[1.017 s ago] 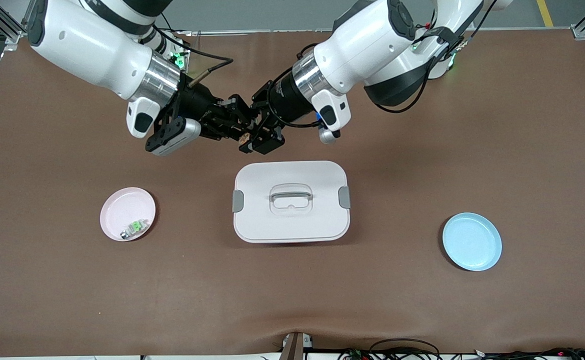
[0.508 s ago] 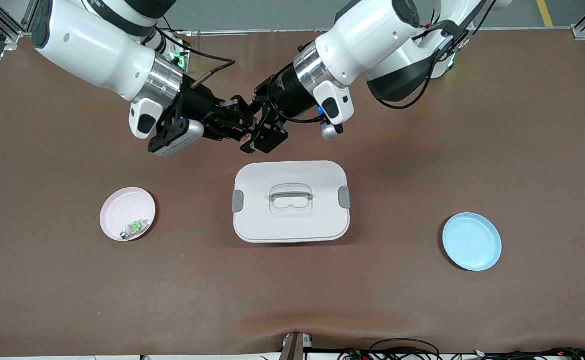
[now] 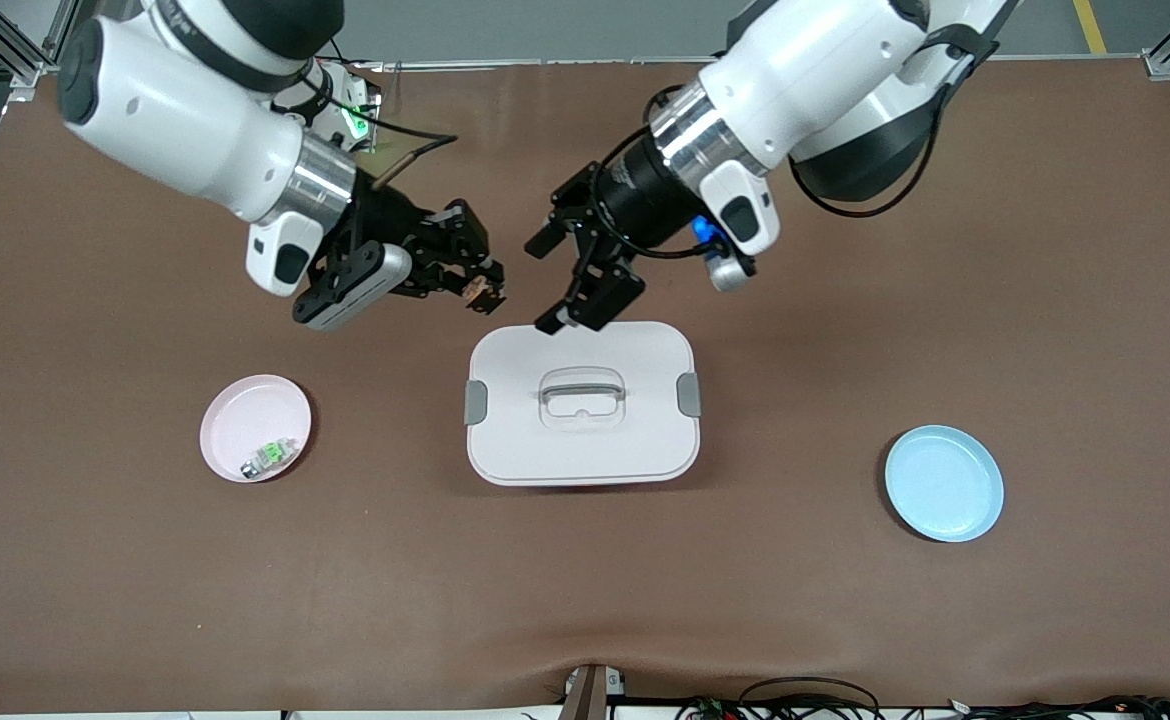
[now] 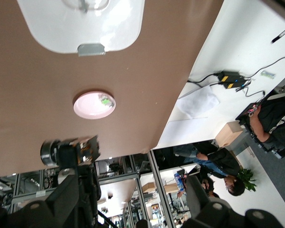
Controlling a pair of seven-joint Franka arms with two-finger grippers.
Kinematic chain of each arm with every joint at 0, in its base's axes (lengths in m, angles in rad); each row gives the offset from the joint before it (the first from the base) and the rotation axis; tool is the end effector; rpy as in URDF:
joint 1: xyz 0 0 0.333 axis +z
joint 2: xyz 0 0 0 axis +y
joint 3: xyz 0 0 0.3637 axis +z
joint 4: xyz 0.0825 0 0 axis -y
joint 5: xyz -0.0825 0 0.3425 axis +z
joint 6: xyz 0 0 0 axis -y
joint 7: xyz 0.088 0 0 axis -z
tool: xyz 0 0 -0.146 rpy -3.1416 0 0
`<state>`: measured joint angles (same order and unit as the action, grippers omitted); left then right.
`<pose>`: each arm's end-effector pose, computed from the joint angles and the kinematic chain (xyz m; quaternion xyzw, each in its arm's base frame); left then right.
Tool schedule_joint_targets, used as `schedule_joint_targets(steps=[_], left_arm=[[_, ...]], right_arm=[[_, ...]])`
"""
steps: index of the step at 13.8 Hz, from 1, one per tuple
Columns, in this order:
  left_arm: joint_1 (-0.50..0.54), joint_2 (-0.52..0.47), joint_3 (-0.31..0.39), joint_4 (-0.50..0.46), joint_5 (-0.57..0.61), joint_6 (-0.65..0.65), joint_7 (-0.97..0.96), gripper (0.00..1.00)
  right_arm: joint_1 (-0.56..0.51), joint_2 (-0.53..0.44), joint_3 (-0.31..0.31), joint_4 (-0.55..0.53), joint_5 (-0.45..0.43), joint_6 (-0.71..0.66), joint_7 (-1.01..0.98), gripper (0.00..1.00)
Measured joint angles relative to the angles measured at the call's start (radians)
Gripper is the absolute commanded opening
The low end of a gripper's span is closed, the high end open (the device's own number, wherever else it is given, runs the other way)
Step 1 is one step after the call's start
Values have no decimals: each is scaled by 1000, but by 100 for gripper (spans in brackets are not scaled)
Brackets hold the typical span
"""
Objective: Transfer orange switch to right arm and place
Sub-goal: 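Carry the switch to the pink plate while the left gripper withdraws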
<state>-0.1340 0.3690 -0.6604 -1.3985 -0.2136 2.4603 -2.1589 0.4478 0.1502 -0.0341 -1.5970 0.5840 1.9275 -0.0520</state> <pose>0.5522 -0.4350 0.6456 0.6341 0.6541 -0.1539 0.3826 0.5284 0.2976 0.5906 -0.9461 -0.1469 -0.0355 0.2863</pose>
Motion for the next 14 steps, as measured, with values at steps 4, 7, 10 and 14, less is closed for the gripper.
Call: schedule_joint_targets(steps=[4,7,10,14], left_arm=[[41,-1,1,-1,284,-225,-5,100],[76,1,2,-6,396,-443,78,100],[150,13,14,-56,450,-583,256,100],[280,85,20,-140,590,-590,395,100]], right_arm=[[-128,16,-6,-22,-174,-130,-326,0],[-163,21,-7,-76,-284,-129,-491,0],[-198,23,-7,-114,-378,-113,-644,0],[-262,24,-8,-200,-411,-25,-901,0]])
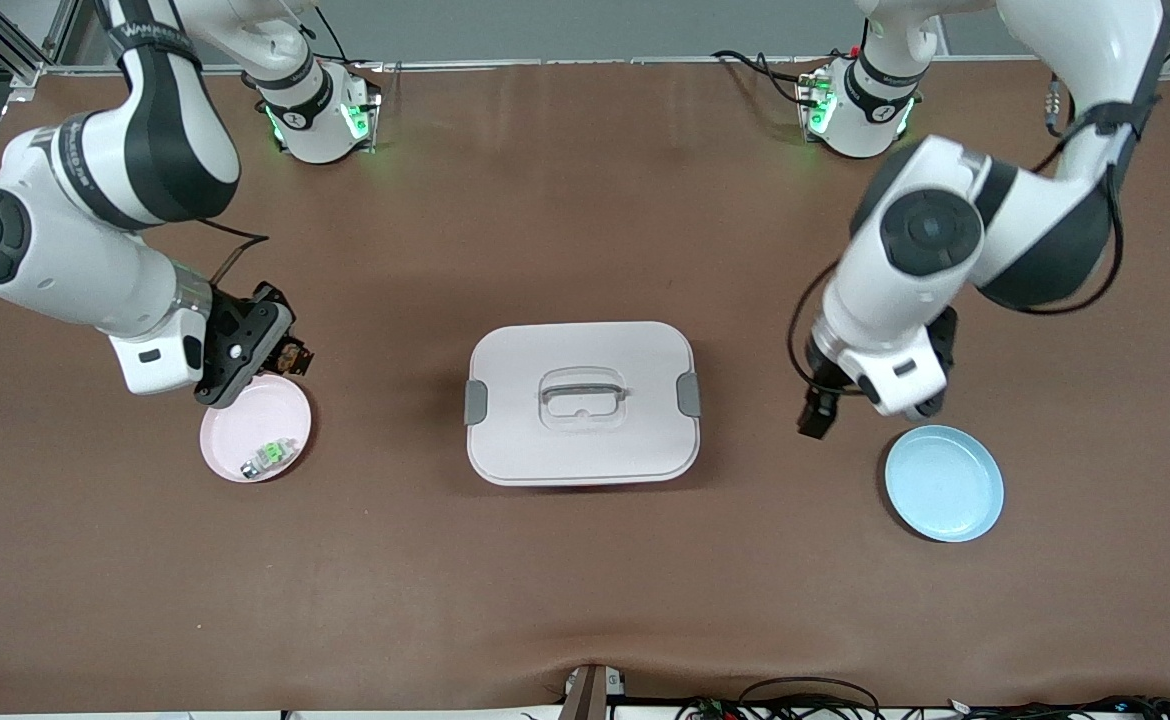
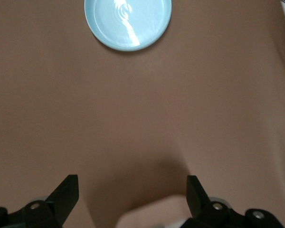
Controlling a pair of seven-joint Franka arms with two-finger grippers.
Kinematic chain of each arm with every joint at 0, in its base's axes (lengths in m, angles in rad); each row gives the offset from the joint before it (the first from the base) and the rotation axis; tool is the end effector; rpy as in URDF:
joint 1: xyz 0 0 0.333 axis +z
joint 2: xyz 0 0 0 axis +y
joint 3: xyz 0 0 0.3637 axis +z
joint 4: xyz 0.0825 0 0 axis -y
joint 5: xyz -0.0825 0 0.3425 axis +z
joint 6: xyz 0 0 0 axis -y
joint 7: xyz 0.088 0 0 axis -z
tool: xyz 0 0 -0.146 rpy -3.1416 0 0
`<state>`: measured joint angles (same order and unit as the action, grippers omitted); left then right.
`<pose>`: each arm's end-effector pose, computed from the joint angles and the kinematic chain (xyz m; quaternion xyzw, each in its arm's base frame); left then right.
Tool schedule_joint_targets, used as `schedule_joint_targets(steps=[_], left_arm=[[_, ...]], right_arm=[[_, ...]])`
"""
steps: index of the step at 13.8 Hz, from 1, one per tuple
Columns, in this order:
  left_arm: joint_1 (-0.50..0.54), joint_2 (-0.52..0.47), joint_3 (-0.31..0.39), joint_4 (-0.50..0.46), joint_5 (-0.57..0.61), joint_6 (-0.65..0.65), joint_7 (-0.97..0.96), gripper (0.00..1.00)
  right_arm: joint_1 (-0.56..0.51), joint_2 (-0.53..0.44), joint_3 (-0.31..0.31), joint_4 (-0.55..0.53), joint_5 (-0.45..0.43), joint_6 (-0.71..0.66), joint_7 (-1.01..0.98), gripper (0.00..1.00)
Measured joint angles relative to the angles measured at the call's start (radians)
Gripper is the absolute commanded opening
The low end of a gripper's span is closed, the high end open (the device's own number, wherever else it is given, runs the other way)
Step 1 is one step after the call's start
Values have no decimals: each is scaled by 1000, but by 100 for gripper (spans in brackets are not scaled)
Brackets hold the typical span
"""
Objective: Transfer orange switch to right arm and place
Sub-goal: 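Carry the switch to the pink plate while the left gripper withdraws, then lower the orange switch onto the pink plate with the right gripper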
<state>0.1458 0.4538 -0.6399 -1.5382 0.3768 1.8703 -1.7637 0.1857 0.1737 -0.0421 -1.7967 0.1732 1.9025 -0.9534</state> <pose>0.6139 -0.2095 0.4476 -0.8251 -0.5630 -0.0361 0.0318 0.5615 0.1016 0.4695 -0.8659 -0.4931 0.0005 0.0842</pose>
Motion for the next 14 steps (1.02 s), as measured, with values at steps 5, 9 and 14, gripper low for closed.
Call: schedule_joint_targets(steps=[5,9,14], left_arm=[[116,4,0,-57,15,-1,189,100],[197,-26,-1,-84,17,-14,321,100],[298,-80,-3,-120,18,-28,529,100]], right_arm=[[-111,6,-1,-172,-1,247,-329,0],[-138,20,-1,-245,-54,348,-382,0],[-169,62,-1,-264,-136,405,-381,0]])
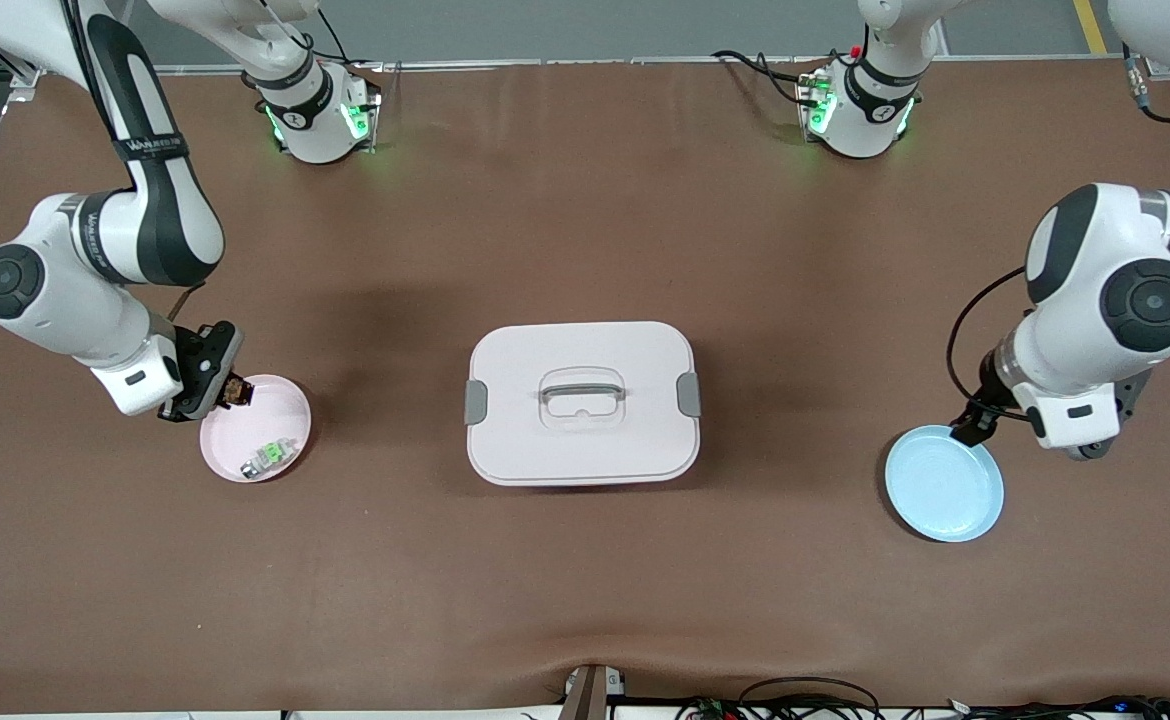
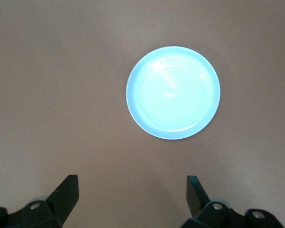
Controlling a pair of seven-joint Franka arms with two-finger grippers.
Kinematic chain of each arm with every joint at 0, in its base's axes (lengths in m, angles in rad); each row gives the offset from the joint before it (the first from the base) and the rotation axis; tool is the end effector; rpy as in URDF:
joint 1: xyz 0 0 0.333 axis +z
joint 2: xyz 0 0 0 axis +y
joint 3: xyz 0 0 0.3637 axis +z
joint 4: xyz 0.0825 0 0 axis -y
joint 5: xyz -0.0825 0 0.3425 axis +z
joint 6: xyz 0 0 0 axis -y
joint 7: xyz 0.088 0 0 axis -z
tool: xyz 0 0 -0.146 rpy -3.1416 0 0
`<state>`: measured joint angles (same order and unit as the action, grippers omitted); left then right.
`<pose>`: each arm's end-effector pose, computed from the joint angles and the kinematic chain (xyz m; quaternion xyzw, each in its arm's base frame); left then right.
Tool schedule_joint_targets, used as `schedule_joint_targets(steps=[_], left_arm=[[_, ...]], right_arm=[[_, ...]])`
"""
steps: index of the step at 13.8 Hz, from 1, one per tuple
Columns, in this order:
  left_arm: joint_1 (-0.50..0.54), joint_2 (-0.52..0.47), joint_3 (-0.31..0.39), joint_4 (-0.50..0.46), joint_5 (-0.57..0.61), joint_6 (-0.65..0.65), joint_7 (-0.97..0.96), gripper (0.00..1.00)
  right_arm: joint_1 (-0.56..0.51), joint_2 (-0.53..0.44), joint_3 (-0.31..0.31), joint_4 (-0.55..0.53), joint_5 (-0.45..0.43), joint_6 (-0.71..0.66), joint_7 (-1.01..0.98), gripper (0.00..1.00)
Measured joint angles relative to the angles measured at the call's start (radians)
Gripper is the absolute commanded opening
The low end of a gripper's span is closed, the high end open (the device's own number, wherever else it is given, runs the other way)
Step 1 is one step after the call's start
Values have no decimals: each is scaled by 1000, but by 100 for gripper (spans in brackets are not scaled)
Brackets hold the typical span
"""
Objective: Transfer orange switch to right arm and place
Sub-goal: 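Lower the orange switch onto the pink plate with the right gripper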
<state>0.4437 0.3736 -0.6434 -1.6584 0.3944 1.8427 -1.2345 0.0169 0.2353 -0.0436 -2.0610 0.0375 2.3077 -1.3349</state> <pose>0.6123 -0.0311 0.4410 -0.8904 -0.4458 -0.0100 0.0914 0.5655 -0.0123 0.3571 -0.8007 -0.5989 -0.0101 0.0032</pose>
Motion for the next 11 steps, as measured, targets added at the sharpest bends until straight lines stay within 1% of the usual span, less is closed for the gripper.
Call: schedule_joint_targets(steps=[2,5,7,11], left_arm=[[9,-3,0,-8,0,-1,14,100],[9,-3,0,-21,0,-1,20,100],[10,-3,0,-26,0,-1,22,100],[22,-2,0,-27,0,0,29,100]], right_arm=[[-20,23,0,-42,-3,90,0,0],[-23,49,2,-124,-5,228,0,0],[-23,70,4,-138,-9,252,-2,0],[-23,103,5,-138,-61,295,-4,0]])
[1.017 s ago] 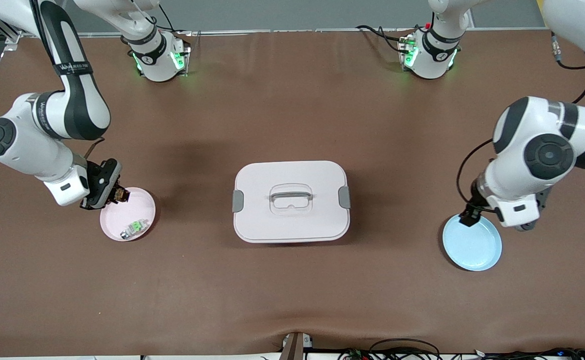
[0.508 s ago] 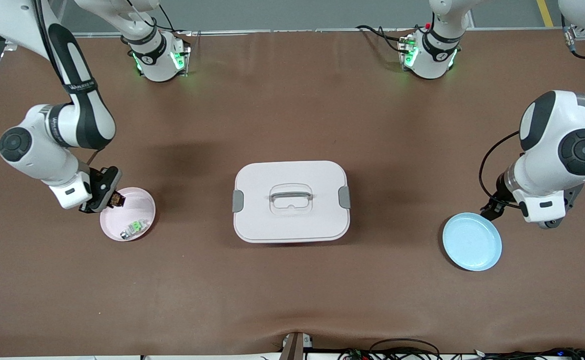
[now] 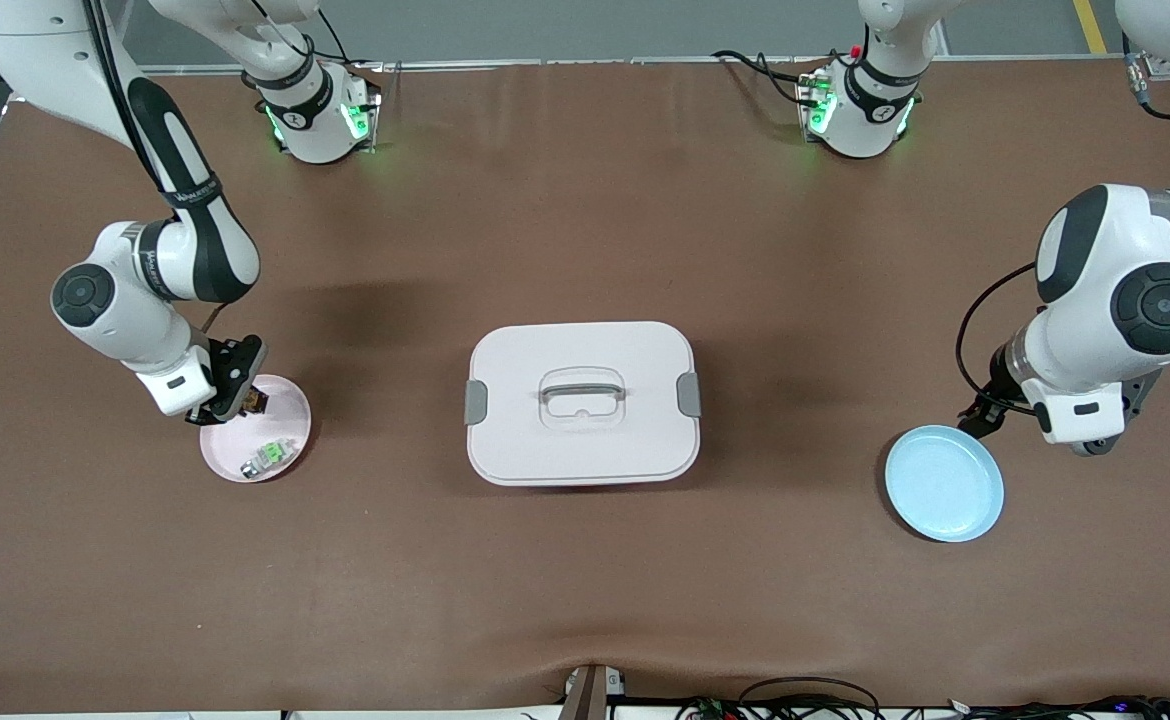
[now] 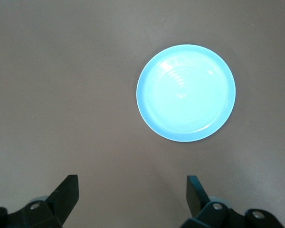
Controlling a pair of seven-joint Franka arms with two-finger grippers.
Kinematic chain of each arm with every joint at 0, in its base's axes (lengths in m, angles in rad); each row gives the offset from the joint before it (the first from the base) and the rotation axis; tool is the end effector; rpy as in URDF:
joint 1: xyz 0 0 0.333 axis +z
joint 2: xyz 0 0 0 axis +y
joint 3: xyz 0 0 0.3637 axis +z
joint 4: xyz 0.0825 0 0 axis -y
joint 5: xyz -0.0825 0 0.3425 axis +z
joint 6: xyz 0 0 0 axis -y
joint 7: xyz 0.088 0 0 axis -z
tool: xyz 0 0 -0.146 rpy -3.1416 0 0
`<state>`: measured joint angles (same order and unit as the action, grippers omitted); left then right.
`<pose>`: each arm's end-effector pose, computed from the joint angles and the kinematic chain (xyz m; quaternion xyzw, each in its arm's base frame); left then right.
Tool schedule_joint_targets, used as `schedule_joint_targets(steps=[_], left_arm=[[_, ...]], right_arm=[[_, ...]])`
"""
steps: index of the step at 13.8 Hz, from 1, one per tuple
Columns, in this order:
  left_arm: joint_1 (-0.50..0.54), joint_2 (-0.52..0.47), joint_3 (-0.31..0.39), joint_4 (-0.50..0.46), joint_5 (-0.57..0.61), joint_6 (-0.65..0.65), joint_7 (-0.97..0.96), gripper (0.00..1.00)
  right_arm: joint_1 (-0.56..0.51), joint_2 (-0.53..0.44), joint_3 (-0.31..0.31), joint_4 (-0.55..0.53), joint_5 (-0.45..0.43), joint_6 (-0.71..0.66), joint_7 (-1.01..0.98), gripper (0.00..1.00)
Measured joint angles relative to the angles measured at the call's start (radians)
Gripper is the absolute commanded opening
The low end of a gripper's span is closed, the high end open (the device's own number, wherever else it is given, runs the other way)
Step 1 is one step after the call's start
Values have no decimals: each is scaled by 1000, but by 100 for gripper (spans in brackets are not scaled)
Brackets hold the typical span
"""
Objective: Transfer orange switch to right arm and place
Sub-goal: 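Lower the orange switch onto the pink plate with the right gripper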
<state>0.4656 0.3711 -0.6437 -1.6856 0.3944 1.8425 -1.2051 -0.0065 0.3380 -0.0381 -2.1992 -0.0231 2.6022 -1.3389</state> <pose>0.6066 -0.0196 0.4312 -0.8933 -0.4385 0.0018 0.0991 0.5577 -0.0244 0.2740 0.7906 0.6113 0.0171 0.0304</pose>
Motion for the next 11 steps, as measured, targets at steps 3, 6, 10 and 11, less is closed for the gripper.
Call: schedule_joint_targets(steps=[3,6,10,11], left_arm=[[18,0,0,0,0,0,26,100],[22,0,0,0,0,1,28,100],[22,1,0,-1,0,3,28,100],[22,2,0,-1,0,6,28,100]], right_arm=[[-5,35,-1,-1,-5,53,-22,0],[-22,76,-1,-2,-6,103,-35,0],[-31,101,-1,-2,-6,130,-42,0],[-31,104,-1,-2,-6,131,-42,0]])
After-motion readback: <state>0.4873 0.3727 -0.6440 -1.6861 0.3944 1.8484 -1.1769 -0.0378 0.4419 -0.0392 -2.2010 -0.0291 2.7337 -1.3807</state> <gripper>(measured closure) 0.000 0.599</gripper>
